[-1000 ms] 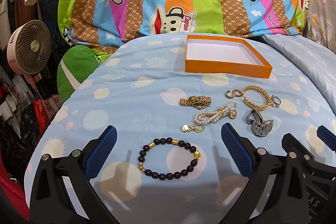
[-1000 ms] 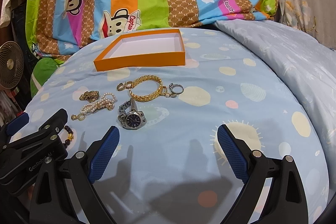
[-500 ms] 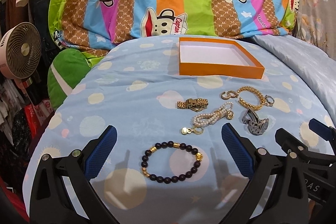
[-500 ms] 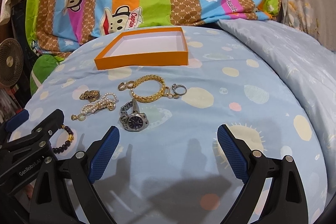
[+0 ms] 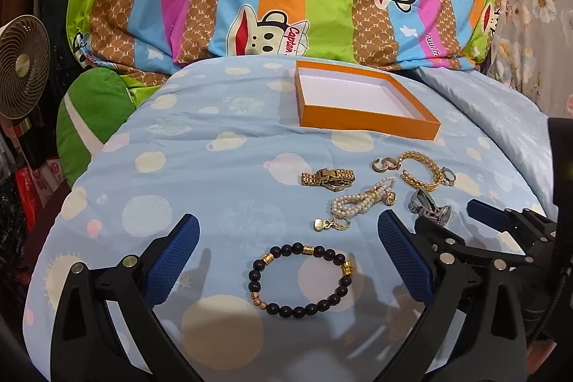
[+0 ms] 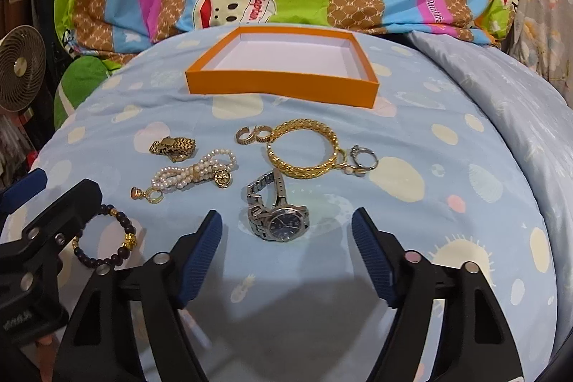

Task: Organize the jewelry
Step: 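Close the right tool on the silver wristwatch while the left tool moves toward the pearl necklace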

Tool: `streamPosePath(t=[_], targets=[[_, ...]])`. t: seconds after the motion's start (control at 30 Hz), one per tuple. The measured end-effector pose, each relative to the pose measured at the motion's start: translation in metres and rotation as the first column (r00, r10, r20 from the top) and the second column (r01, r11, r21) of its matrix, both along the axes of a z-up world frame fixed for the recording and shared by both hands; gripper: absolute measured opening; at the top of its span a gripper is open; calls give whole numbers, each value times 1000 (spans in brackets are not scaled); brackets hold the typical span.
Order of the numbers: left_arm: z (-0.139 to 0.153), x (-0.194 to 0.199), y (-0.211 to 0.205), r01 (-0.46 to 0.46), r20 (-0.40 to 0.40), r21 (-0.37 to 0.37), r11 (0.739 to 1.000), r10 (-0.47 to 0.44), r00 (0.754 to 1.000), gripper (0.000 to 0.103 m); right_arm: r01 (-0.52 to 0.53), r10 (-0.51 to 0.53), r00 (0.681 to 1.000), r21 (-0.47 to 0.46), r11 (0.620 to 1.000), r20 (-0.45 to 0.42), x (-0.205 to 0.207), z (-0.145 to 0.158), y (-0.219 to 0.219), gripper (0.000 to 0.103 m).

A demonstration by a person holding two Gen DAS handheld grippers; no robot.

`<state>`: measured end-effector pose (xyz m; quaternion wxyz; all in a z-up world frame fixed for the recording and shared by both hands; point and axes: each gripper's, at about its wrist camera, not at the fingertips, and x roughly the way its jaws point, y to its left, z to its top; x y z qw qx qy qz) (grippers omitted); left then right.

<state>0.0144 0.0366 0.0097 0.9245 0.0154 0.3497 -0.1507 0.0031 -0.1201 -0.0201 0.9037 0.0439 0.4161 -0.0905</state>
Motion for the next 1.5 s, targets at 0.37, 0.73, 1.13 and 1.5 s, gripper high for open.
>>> streamPosePath(t=[0.37,0.73,1.13,1.5], targets=[[-3,4,8,-17,-27,-17,1000,17,999,98,-5,6,1000,50,999,-23,5,-6,-3,31],[-3,2,12,28,-27,36,999,-27,999,98,47,-50,999,132,990,19,-30,-3,-31,28],[2,14,-47,182,-23,85,980,-181,983,97,63,-71,996,123,990,62,-54,-1,-45,28],[-21,37,-80,237,-110,89,967,-227,968,71,90,-103,992,171,981,68,-57,-3,-58,28]])
